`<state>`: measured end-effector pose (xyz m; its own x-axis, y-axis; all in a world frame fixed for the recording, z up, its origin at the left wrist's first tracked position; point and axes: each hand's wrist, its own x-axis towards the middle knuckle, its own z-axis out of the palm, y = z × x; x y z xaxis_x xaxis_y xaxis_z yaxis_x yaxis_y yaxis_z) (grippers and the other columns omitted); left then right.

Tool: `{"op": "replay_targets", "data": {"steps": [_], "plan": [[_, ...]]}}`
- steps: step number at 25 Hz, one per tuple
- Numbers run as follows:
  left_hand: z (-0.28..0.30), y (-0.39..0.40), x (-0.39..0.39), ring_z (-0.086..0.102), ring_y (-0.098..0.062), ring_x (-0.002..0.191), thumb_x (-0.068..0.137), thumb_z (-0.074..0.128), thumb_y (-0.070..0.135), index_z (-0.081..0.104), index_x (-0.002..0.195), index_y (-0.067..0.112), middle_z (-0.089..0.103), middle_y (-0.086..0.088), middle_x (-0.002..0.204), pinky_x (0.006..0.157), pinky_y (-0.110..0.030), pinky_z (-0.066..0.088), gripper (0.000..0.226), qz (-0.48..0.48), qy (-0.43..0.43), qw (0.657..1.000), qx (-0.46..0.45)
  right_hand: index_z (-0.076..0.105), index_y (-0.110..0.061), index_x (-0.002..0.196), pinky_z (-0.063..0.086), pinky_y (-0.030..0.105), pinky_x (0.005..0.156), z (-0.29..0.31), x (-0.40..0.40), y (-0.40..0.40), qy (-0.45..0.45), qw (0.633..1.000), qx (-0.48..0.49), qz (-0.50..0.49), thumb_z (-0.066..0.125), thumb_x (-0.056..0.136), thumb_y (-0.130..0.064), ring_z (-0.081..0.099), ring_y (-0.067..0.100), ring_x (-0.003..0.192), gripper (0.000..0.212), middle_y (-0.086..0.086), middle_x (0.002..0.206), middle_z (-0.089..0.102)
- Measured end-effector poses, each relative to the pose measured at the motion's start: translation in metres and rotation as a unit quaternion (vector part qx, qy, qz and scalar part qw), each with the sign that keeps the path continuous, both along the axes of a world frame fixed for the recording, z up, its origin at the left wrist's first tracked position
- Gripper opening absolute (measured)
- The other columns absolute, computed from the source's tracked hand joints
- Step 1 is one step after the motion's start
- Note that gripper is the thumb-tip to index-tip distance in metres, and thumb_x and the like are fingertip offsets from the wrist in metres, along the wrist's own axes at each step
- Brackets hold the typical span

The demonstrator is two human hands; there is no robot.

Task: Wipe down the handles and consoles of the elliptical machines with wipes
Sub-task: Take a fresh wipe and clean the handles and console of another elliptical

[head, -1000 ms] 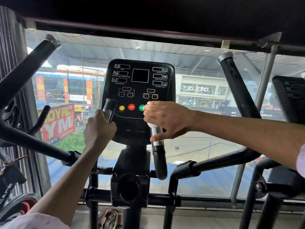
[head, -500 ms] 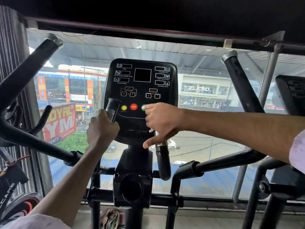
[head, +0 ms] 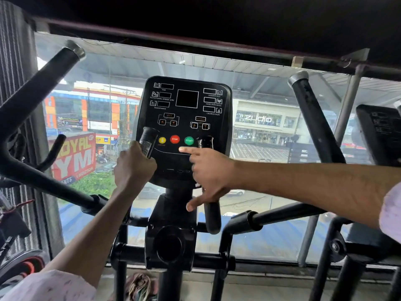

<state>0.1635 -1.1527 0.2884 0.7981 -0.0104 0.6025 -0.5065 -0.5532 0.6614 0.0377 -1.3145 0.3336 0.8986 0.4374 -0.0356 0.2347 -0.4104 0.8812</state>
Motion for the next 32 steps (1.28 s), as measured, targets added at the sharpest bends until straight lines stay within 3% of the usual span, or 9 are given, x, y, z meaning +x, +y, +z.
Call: {"op": "replay_targets", "data": {"steps": [4,10,12,16,20,25,32], "plan": [[-0.001,0.000,0.003,0.050,-0.031,0.070,0.077,0.061,0.014,0.049,0.098,0.011,0.053,-0.010,0.077,0.060,-0.036,0.038,0.024,-0.005,-0.003,1.000,-0.004,0.074,-0.008,0.079,0.002,0.047,0.125,-0.007,-0.021,-0.010,0.006,0.997,0.003,0.076,0.014,0.083,-0.090,0.055,0.022,0.099,0.101,0.000,0.074,0.065],[-0.001,0.000,0.000,0.051,-0.031,0.070,0.076,0.060,0.013,0.049,0.095,0.011,0.053,-0.009,0.076,0.059,-0.035,0.039,0.022,-0.003,0.006,1.000,0.002,0.075,-0.005,0.083,0.001,0.049,0.125,0.001,-0.018,-0.006,-0.032,0.999,0.009,0.031,0.011,0.084,-0.089,0.054,0.027,0.104,0.106,0.005,0.076,0.066],[-0.002,0.001,0.001,0.051,-0.031,0.070,0.076,0.060,0.012,0.049,0.095,0.011,0.054,-0.010,0.078,0.059,-0.034,0.037,0.022,-0.003,0.004,1.000,0.001,0.074,-0.006,0.095,-0.003,0.048,0.126,-0.020,-0.035,-0.014,-0.001,0.999,0.026,0.041,0.017,0.087,-0.086,0.052,0.030,0.120,0.099,0.007,0.091,0.069],[0.000,0.000,0.000,0.049,-0.030,0.071,0.078,0.060,0.012,0.049,0.096,0.011,0.053,-0.009,0.079,0.060,-0.036,0.036,0.022,0.000,0.005,1.000,0.000,0.061,-0.011,0.129,-0.001,0.049,0.126,-0.029,-0.056,-0.038,-0.013,0.990,0.074,0.118,0.029,0.095,-0.074,0.027,0.030,0.150,0.080,0.005,0.135,0.060],[0.000,0.000,-0.001,0.048,-0.030,0.072,0.078,0.060,0.012,0.050,0.099,0.010,0.044,-0.002,0.071,0.062,-0.036,0.037,0.023,0.010,0.010,1.000,0.003,0.052,-0.013,0.143,0.000,0.053,0.125,-0.013,-0.049,-0.038,-0.091,0.987,0.114,0.068,0.030,0.094,-0.076,0.014,0.027,0.155,0.083,0.000,0.148,0.051],[-0.002,0.000,0.000,0.048,-0.030,0.070,0.077,0.060,0.013,0.050,0.097,0.009,0.051,-0.007,0.075,0.062,-0.036,0.037,0.022,0.007,-0.003,1.000,0.002,0.034,-0.018,0.155,0.001,0.057,0.123,-0.046,-0.073,-0.047,-0.084,0.983,0.148,0.071,0.027,0.093,-0.078,-0.003,0.021,0.156,0.087,-0.006,0.163,0.031],[-0.001,0.000,-0.001,0.052,-0.031,0.070,0.077,0.061,0.014,0.050,0.096,0.009,0.057,-0.012,0.080,0.061,-0.037,0.040,0.022,-0.001,-0.002,1.000,0.000,0.038,-0.016,0.154,0.005,0.062,0.121,-0.041,-0.060,-0.035,-0.172,0.966,0.195,0.016,0.028,0.092,-0.079,0.005,0.022,0.156,0.089,-0.003,0.162,0.033]]}}
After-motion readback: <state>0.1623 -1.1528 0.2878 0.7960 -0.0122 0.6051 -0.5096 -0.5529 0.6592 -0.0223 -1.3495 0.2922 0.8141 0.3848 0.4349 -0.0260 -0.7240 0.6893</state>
